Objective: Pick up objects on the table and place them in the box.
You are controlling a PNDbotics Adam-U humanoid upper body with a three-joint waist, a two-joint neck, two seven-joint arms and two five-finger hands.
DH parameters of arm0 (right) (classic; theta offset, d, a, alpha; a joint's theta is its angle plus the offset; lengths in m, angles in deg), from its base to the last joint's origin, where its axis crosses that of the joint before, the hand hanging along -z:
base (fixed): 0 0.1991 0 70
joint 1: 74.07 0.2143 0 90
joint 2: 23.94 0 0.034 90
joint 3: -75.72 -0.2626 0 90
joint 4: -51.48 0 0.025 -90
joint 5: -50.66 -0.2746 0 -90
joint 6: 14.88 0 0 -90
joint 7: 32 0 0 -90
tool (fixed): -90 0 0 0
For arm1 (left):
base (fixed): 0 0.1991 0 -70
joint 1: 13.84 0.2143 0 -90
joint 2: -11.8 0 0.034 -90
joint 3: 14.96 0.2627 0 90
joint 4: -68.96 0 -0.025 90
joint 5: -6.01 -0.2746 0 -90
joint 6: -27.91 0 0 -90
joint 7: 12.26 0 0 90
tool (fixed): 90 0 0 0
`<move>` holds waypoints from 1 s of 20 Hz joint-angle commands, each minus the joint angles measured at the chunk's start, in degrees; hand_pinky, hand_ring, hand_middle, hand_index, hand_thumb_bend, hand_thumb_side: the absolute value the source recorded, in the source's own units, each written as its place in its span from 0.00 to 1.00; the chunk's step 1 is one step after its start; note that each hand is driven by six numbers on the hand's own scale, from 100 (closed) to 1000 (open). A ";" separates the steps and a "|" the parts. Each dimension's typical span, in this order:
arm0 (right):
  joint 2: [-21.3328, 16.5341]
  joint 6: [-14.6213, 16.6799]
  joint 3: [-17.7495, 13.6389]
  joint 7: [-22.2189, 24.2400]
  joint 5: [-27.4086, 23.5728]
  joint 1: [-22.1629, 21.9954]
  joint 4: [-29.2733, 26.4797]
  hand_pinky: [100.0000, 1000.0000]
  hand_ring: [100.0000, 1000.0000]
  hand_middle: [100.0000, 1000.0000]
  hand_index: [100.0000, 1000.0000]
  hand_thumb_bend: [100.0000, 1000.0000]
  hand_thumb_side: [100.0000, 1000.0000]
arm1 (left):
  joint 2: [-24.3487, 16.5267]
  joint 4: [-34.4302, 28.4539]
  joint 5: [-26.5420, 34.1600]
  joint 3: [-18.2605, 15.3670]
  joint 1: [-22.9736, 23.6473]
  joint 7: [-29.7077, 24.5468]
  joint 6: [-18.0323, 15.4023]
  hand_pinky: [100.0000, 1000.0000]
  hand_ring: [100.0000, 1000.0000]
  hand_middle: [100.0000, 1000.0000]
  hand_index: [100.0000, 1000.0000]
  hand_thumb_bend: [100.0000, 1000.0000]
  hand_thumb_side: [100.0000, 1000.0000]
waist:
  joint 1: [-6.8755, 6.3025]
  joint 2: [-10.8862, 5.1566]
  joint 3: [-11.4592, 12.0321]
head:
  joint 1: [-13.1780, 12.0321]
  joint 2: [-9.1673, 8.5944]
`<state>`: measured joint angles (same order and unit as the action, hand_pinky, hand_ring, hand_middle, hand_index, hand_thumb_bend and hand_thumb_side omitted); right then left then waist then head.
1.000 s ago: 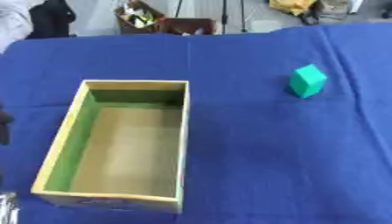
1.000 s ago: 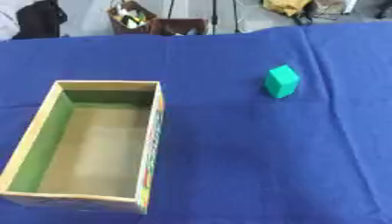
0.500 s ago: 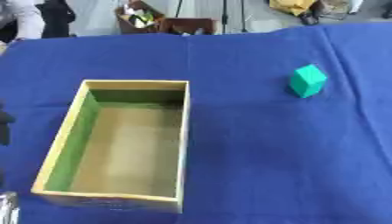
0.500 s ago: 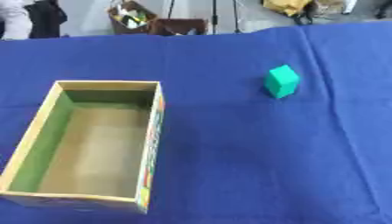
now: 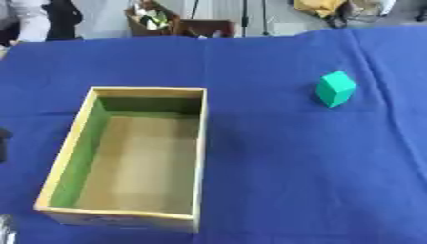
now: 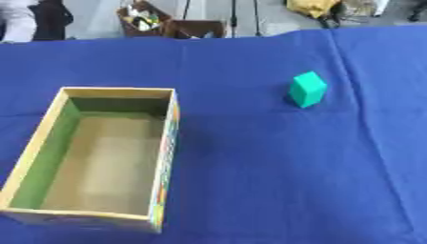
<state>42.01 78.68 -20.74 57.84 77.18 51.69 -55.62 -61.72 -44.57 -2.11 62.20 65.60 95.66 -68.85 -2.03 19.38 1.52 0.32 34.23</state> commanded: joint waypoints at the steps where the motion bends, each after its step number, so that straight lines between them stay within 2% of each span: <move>1: -5.78 4.00 1.99 8.07 5.78 3.38 6.03 0.78 0.86 0.82 0.94 0.11 1.00 | -1.24 -1.07 -0.22 0.56 0.11 -0.51 -0.12 0.00 0.28 0.35 0.45 0.00 0.87 | 0.12 -1.20 0.23 | 0.47 -0.03; 4: -8.49 10.33 4.78 14.53 11.73 6.67 11.73 0.78 0.84 0.87 0.96 0.49 1.00 | -1.36 -1.07 -0.32 0.72 0.35 -0.74 -0.24 0.00 0.28 0.35 0.45 0.00 0.87 | 0.20 -1.18 0.59 | 0.87 -0.05; 6: -9.60 14.70 6.20 17.96 15.58 8.90 15.14 0.78 0.82 0.89 0.97 0.66 1.00 | -1.42 -1.07 -0.41 0.87 0.48 -0.92 -0.27 0.00 0.28 0.35 0.45 0.00 0.87 | 0.33 -1.19 0.71 | 1.16 -0.04; 8: -10.39 19.15 7.75 21.51 19.38 11.07 18.49 0.78 0.82 0.90 0.98 0.76 1.00 | -1.50 -1.07 -0.60 1.05 0.66 -1.24 -0.25 0.00 0.28 0.35 0.45 0.00 0.87 | 0.53 -1.17 0.85 | 1.77 -0.09; 11: -10.89 24.08 9.30 25.90 23.13 14.02 22.96 0.79 0.83 0.91 0.98 0.76 1.00 | -1.61 -1.07 -0.85 1.16 0.93 -1.49 -0.27 0.00 0.28 0.35 0.45 0.00 0.87 | 0.61 -1.18 0.91 | 2.67 -0.14; 13: -10.99 26.13 10.14 28.39 24.62 15.62 25.46 0.80 0.86 0.92 0.94 0.70 1.00 | -1.70 -1.07 -0.95 1.20 1.04 -1.54 -0.33 0.00 0.28 0.35 0.45 0.00 0.87 | 0.67 -1.16 0.94 | 3.07 -0.14; 16: -10.55 28.16 11.46 33.13 24.70 17.64 29.02 0.82 0.94 0.94 0.98 0.58 0.85 | -1.73 -1.07 -1.08 1.35 1.19 -1.75 -0.30 0.00 0.28 0.35 0.45 0.00 0.87 | 0.77 -1.10 1.01 | 3.34 -0.18; 20: -9.79 29.18 12.93 39.20 24.15 20.21 32.06 0.82 0.93 0.95 1.00 0.57 0.82 | -1.82 -1.07 -1.18 1.50 1.29 -1.99 -0.30 0.00 0.28 0.35 0.45 0.00 0.87 | 0.84 -1.11 1.15 | 3.64 -0.22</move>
<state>33.41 105.70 -7.73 93.54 101.41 70.60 -24.10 -62.26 -44.57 -3.10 63.35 67.02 93.89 -69.10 -1.33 19.38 2.66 3.71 34.23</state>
